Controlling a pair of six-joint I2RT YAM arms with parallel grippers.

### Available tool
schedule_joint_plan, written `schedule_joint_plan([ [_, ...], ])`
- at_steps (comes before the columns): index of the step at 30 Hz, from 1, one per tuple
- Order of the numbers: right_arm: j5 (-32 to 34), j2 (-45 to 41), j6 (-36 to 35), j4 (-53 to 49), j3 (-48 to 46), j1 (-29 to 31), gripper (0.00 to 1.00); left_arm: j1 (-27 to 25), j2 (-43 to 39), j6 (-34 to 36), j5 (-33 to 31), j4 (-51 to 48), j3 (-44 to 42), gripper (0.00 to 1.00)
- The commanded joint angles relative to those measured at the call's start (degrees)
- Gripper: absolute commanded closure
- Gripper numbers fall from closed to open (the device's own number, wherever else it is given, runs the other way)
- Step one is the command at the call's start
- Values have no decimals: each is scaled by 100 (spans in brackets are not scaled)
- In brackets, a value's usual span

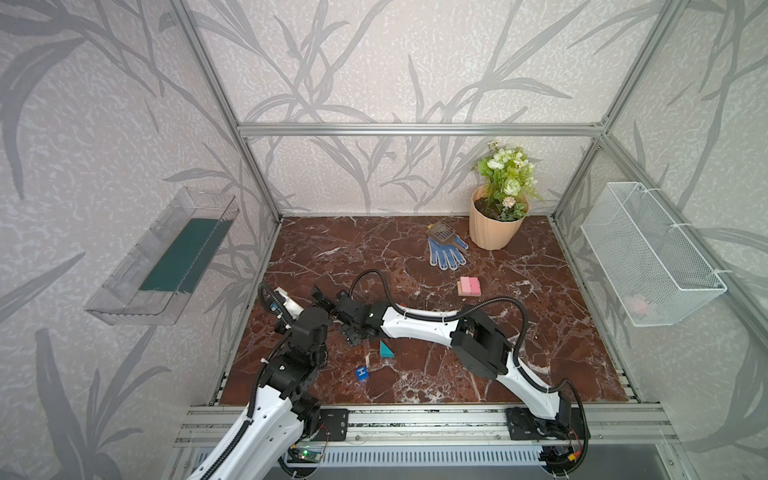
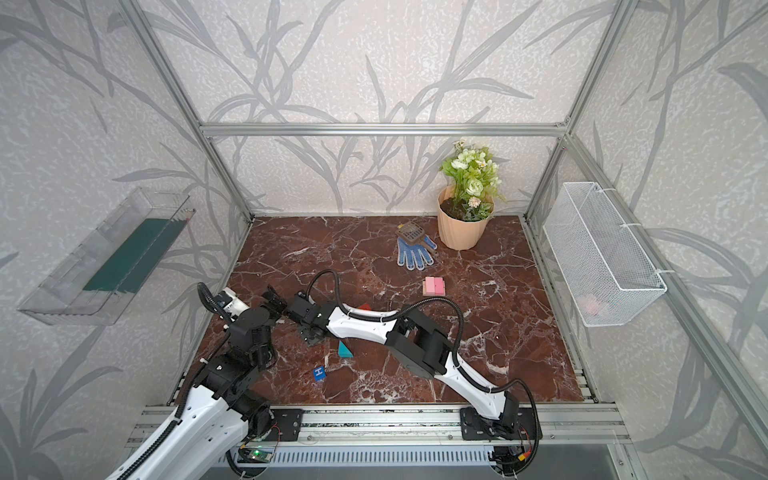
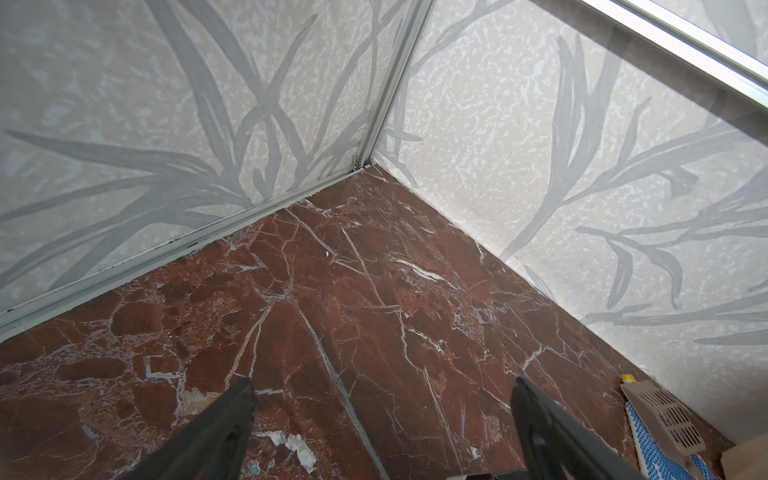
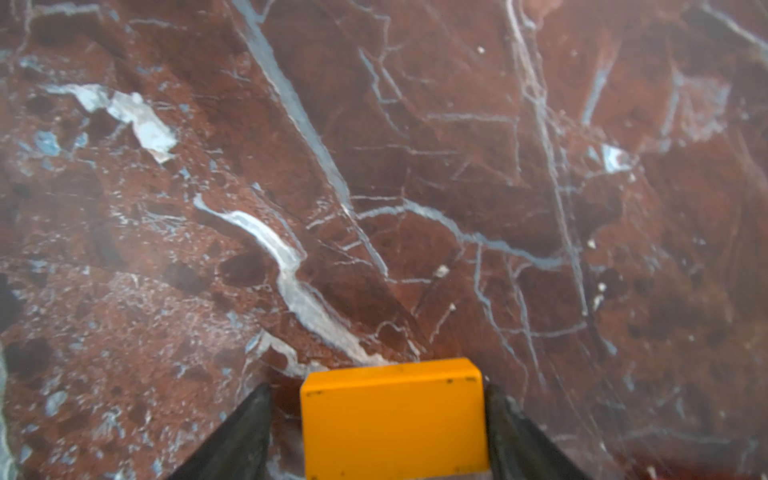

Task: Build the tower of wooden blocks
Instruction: 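Close the right gripper on the orange block, then carry the orange block over the pink bars while the left arm swings forward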

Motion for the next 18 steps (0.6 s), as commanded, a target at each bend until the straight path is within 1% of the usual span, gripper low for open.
schedule_joint_plan([
  [1,-3,349,-67,-490,178,-32,30,-22,-45,-120,-28,-45,-68,3],
  [7,58,391,-12,-630,284,-41,48,-28,-52,-120,31,-42,-63,3],
  [13,122,105,49,-621,99,-51,56,-26,-131,-120,29,-36,-92,3],
  [18,168,-417,42,-513,-141,-72,60,-22,-197,-94,67,-27,-112,3],
])
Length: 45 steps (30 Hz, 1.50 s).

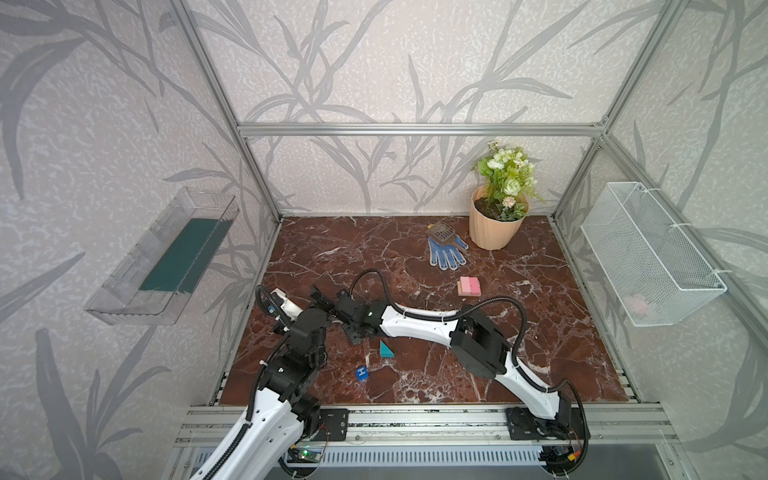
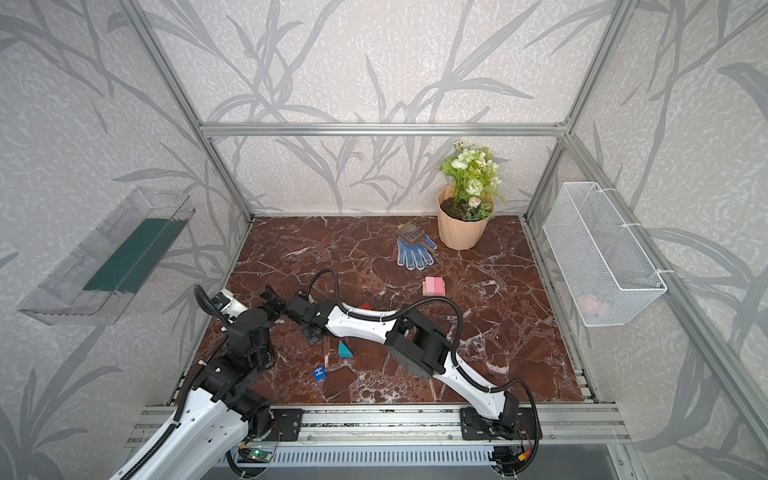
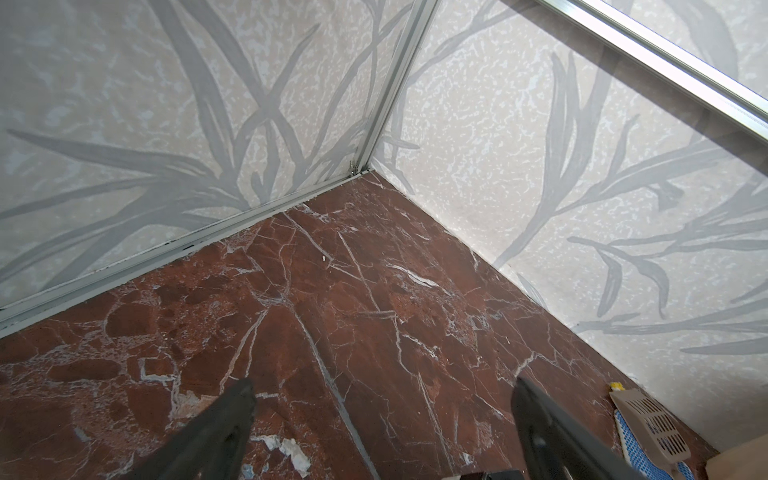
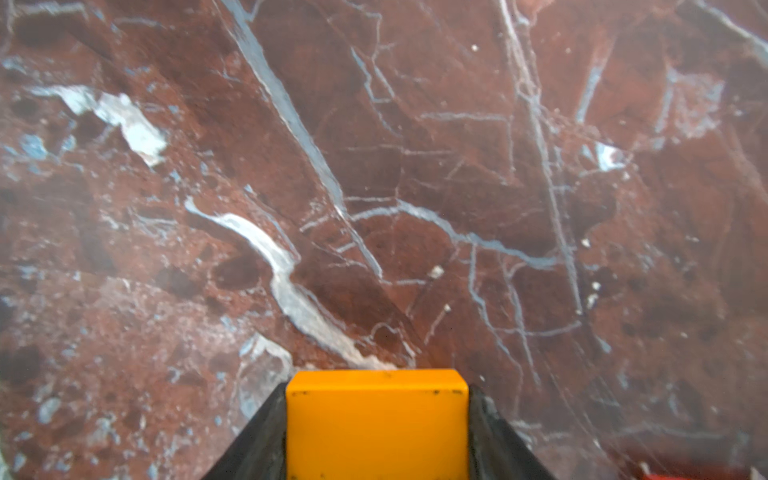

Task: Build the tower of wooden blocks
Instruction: 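Carry the orange block over the pink bars while the left arm swings forward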

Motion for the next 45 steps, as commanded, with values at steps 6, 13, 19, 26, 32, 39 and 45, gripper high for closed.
schedule_joint_plan([
  [6,282,-1273,-28,-176,-687,-96,63,-23,-74,200,415,156,-90,3],
  [13,586,-2671,135,199,-2050,-362,68,-14,69,490,1090,594,-122,4],
  [19,910,-4144,364,528,-3549,-1022,72,-22,425,683,1841,930,-30,4],
  [26,1535,-5815,350,842,-4995,-1650,73,-27,1377,837,3018,1102,412,9],
  [32,1510,-6569,333,801,-5648,-2420,73,-27,2347,930,3885,1153,864,12],
  [39,962,-6358,123,1226,-5920,-3318,76,-35,3402,993,4585,733,1553,16],
  [45,538,-5381,-172,1593,-5565,-3677,78,-35,3880,992,4745,628,1790,19],
])
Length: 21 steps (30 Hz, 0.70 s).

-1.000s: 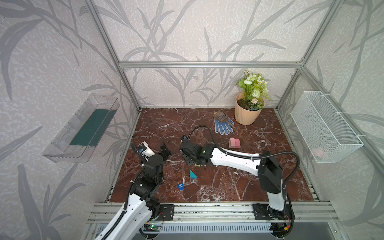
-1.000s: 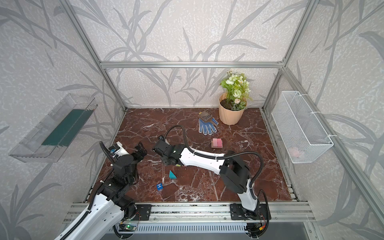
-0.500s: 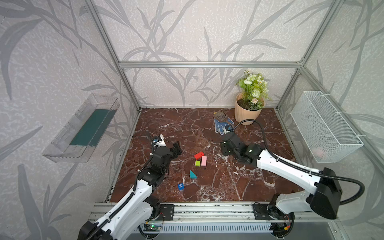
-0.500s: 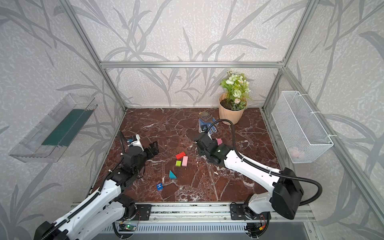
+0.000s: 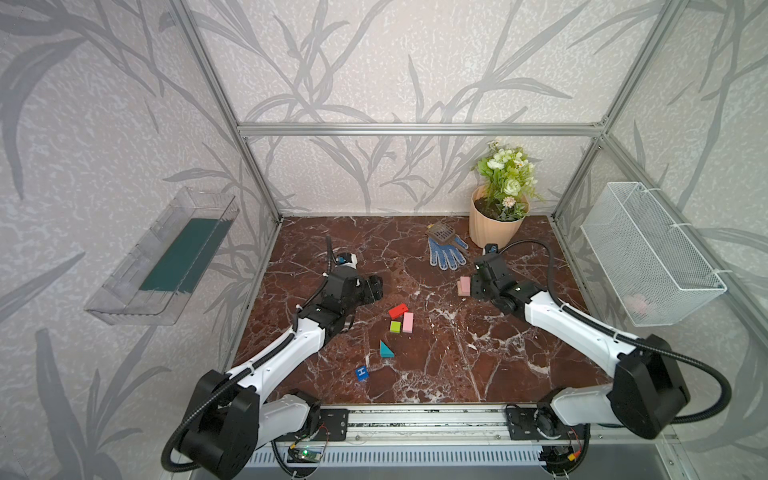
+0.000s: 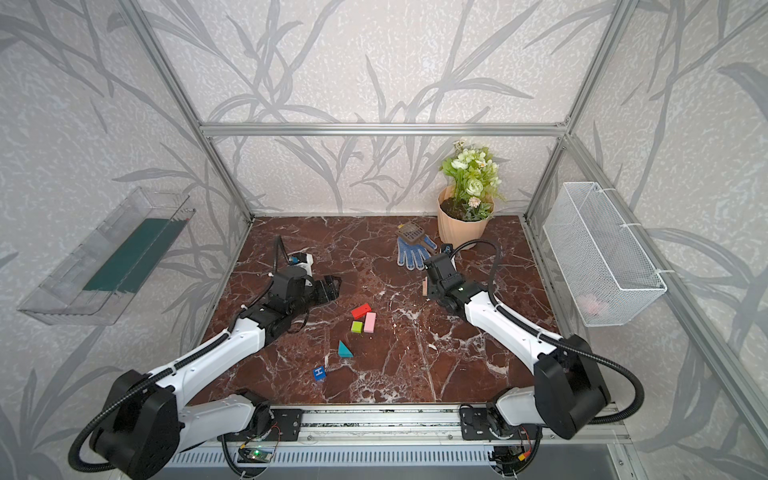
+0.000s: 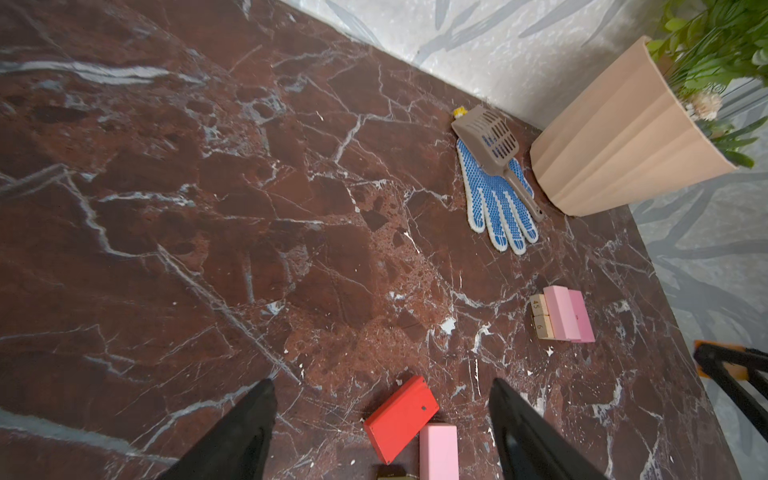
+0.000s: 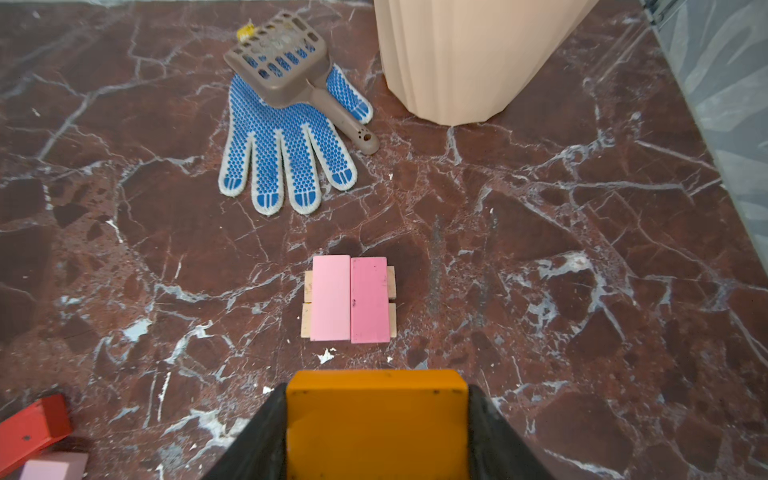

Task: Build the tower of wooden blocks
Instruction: 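Carry the orange block over the pink bars while the left arm swings forward, then lower the orange block with the right gripper onto the pink bars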

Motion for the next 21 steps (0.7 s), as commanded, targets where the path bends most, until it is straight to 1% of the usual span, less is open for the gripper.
schedule_joint_plan([
  [1,-372,511,-234,337,370,-147,78,-31,126,69,184,-187,180,19],
  [5,-701,1193,-271,108,880,-247,81,-31,234,103,113,-312,267,19],
  [7,-755,1494,-279,9,1094,-272,83,-31,248,108,86,-324,282,19],
  [10,-981,1939,-305,76,1266,-372,83,-31,294,113,50,-332,296,19],
  [13,-1232,2168,-290,51,1391,-514,84,-31,362,115,-11,-350,312,19],
  [18,-874,2154,-323,46,1394,-541,84,-30,509,99,-29,-368,381,21],
  [21,-828,2152,-385,31,1427,-545,83,-31,590,100,2,-369,410,21],
])
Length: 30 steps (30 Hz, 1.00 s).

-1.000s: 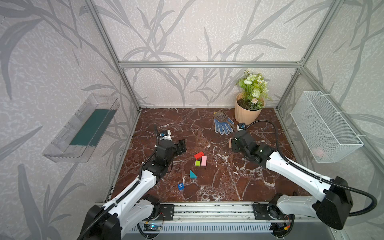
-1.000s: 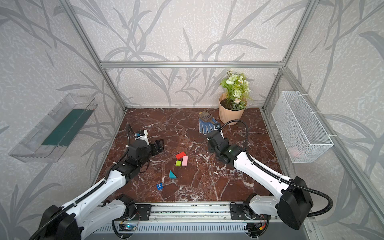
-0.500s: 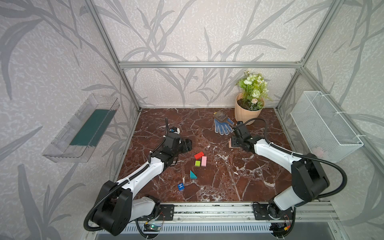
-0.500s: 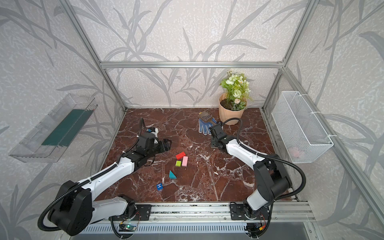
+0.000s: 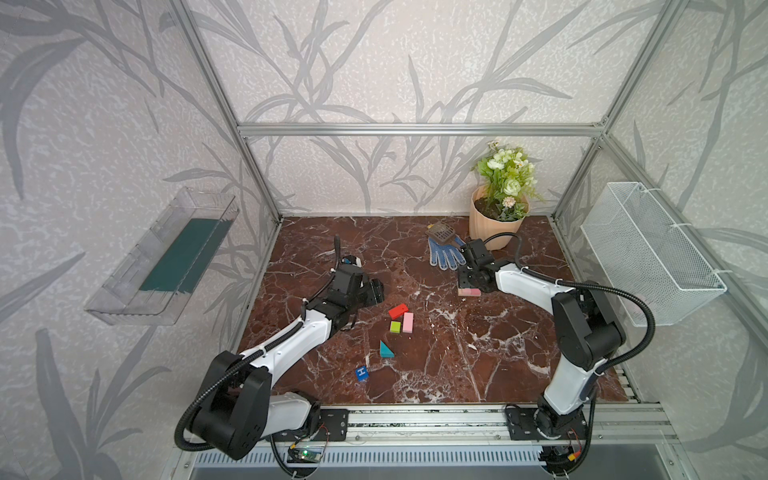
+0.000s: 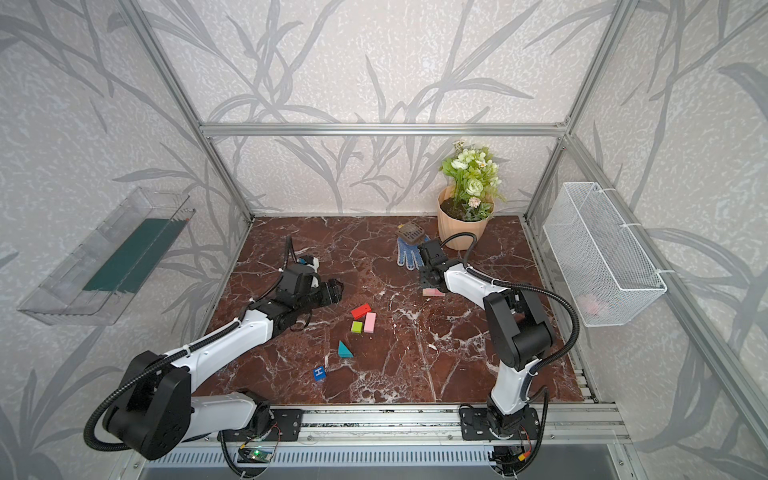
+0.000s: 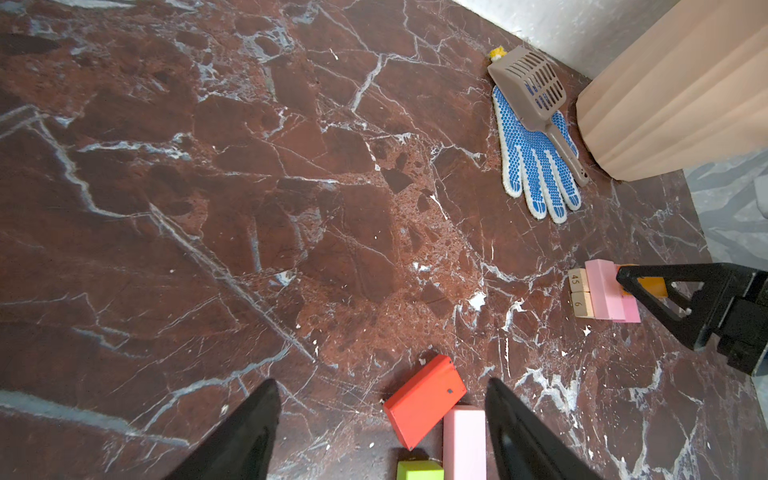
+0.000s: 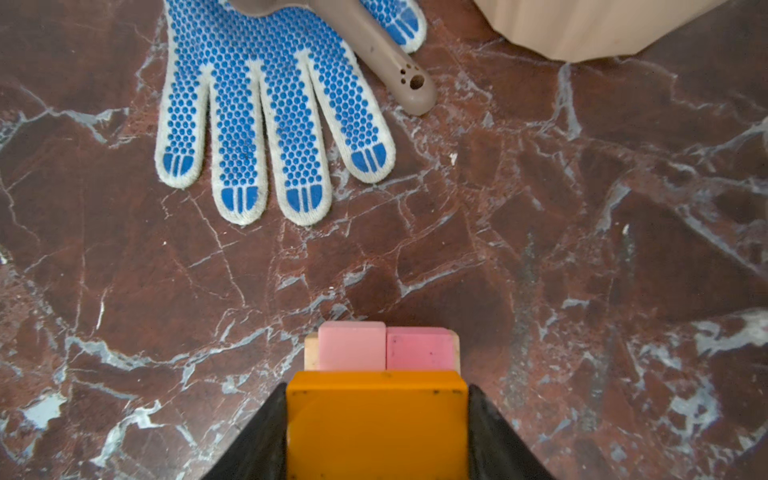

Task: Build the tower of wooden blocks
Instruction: 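Lower the orange block with the right gripper onto the pink bars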

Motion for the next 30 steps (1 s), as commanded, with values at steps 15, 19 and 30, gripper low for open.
schedule_joint_plan([
  [15,104,-124,-364,236,-89,1,71,-31,185,53,-4,-15,216,23],
  [19,41,-1,-397,229,-11,-2,72,-31,217,49,5,-13,222,23],
  [30,7,235,-388,66,204,-13,74,-25,203,61,9,-21,225,24],
])
